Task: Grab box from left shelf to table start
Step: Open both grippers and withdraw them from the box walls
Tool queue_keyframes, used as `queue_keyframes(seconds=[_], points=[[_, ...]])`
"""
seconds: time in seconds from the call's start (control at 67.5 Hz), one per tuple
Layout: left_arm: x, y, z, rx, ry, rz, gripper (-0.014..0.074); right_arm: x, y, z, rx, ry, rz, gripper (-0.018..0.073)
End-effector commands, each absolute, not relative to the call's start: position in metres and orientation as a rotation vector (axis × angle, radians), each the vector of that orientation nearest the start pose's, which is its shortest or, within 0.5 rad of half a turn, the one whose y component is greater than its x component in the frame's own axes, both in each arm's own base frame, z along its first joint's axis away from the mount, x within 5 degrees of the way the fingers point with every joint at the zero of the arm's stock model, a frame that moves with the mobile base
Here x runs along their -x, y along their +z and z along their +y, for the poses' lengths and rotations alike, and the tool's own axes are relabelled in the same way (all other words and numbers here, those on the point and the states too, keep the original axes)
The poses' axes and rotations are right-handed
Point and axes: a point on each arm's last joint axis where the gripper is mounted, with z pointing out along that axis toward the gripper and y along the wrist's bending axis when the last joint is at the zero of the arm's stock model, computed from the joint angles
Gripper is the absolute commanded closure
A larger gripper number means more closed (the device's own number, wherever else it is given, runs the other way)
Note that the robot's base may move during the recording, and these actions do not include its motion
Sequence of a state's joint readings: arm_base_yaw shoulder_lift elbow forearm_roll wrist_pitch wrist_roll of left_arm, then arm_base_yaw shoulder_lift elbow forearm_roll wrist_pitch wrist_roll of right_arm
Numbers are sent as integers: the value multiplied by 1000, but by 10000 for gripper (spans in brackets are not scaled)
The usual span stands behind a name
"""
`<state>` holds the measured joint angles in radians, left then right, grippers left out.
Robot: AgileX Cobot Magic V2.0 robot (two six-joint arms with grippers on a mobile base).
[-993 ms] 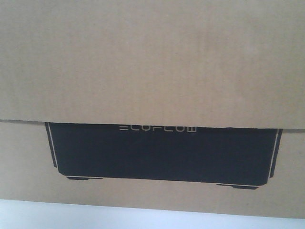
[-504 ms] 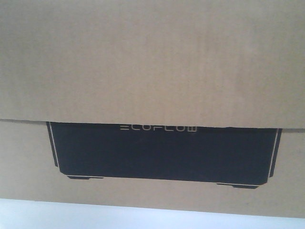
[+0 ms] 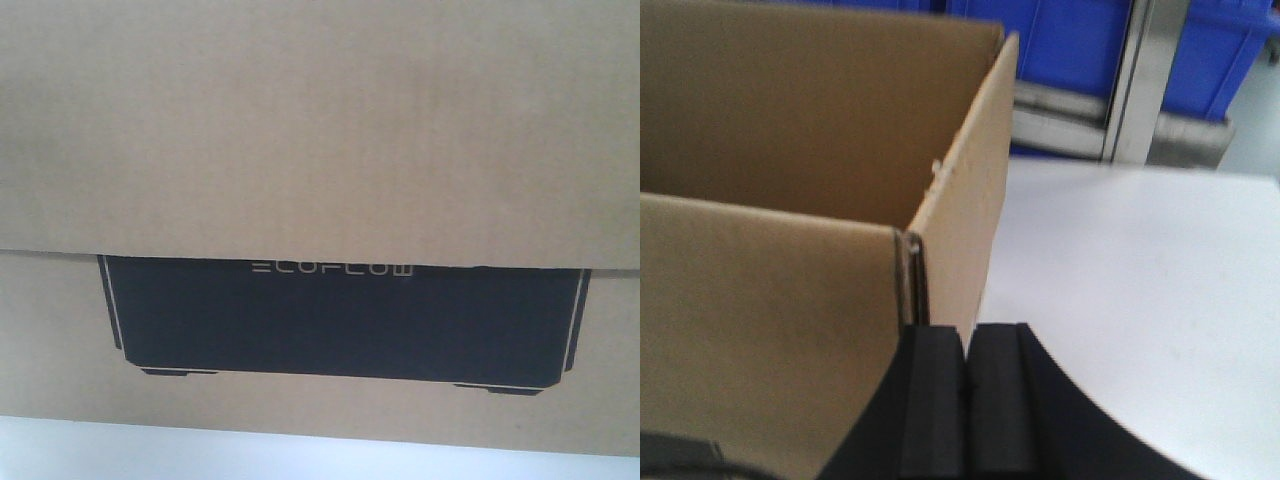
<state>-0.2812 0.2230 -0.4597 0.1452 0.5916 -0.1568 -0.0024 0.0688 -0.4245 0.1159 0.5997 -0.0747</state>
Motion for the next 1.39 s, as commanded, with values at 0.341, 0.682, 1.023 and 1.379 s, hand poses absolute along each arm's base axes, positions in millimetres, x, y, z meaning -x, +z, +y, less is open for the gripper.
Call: queue_keyframes(seconds=[0.341,0.682,1.023,1.379], points=[[-52,316,-8,-168,-166,1711,696,-19,310,4,22,50,1517,502],[-52,316,-8,-167,-168,1711,696,-19,310,4,22,50,1518,502],[-46,308,-12,-213,-167,1604,696,-19,310,4,22,50,1518,502],[-48,237,-6,-82,-109,1460,696,-19,310,4,22,50,1518,502]])
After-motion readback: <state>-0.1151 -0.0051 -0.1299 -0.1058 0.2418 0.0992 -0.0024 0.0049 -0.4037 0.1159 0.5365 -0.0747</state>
